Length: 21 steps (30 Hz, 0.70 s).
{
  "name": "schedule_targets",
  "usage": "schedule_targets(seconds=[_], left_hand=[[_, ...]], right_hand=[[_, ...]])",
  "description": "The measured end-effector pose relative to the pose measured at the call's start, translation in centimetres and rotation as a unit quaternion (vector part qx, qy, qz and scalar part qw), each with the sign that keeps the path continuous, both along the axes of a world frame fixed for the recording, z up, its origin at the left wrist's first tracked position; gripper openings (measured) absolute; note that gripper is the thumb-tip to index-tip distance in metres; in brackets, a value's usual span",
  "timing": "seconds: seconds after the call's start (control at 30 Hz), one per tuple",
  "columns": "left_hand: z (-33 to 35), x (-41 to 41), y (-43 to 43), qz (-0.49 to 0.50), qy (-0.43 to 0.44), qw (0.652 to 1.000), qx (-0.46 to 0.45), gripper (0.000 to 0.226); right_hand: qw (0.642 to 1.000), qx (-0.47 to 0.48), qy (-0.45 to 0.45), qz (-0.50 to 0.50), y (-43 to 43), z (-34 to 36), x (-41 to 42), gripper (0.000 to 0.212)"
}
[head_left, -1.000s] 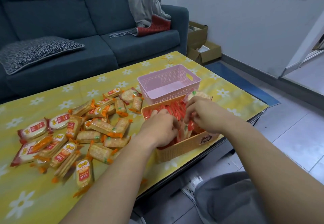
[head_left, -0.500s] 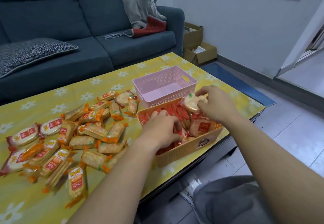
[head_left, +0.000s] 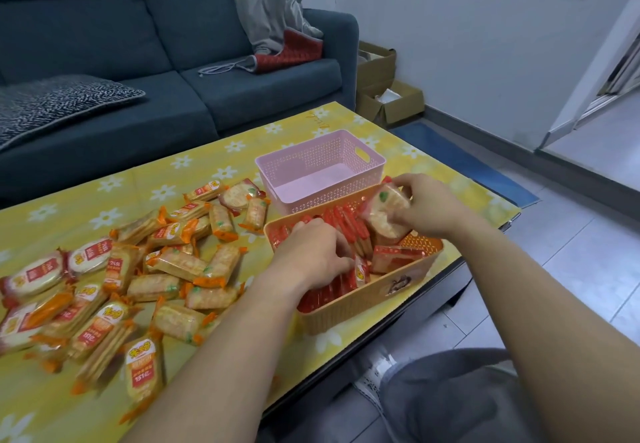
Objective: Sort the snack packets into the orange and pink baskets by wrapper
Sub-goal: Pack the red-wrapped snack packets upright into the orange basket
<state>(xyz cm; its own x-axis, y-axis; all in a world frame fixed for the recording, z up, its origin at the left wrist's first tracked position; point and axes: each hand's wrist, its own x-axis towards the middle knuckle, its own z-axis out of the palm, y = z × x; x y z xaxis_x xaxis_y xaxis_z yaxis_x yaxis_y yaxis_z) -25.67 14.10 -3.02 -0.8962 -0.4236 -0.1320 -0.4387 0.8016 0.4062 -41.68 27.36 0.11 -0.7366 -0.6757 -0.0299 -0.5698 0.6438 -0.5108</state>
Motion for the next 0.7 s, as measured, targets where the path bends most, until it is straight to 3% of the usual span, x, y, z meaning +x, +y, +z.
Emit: schedule_targets(seconds=[0.17,0.27,0.37,0.6,0.7], left_hand=[[-0.1,0.0,0.1,0.005,0.007,1.0,0.003,0.007],[-0.3,-0.1,-0.1,0.018,0.012,1.0,0.015,0.01],[-0.5,-0.1,-0.4,0.018,-0.002,1.0,0.014,0.014],[-0.3,0.2,0.2,0.051,-0.002,0.999,0.009,0.014],[0.0,0.1,1.5,0.085,0.015,0.995,-0.051,0.02]], right_hand=[[0.983,-0.162,-0.071,-0.044,2.6,3.0,1.8,0.025],[0.992,-0.078,-0.099,-0.007,3.2,2.9,3.8,0.029],[0.998,0.026,-0.061,-0.008,2.3,1.6,5.1,0.038],[0.991,0.101,0.069,-0.048,1.4,1.3,5.6,0.029],[0.986,0.123,0.095,-0.054,1.7,1.4,5.5,0.029]])
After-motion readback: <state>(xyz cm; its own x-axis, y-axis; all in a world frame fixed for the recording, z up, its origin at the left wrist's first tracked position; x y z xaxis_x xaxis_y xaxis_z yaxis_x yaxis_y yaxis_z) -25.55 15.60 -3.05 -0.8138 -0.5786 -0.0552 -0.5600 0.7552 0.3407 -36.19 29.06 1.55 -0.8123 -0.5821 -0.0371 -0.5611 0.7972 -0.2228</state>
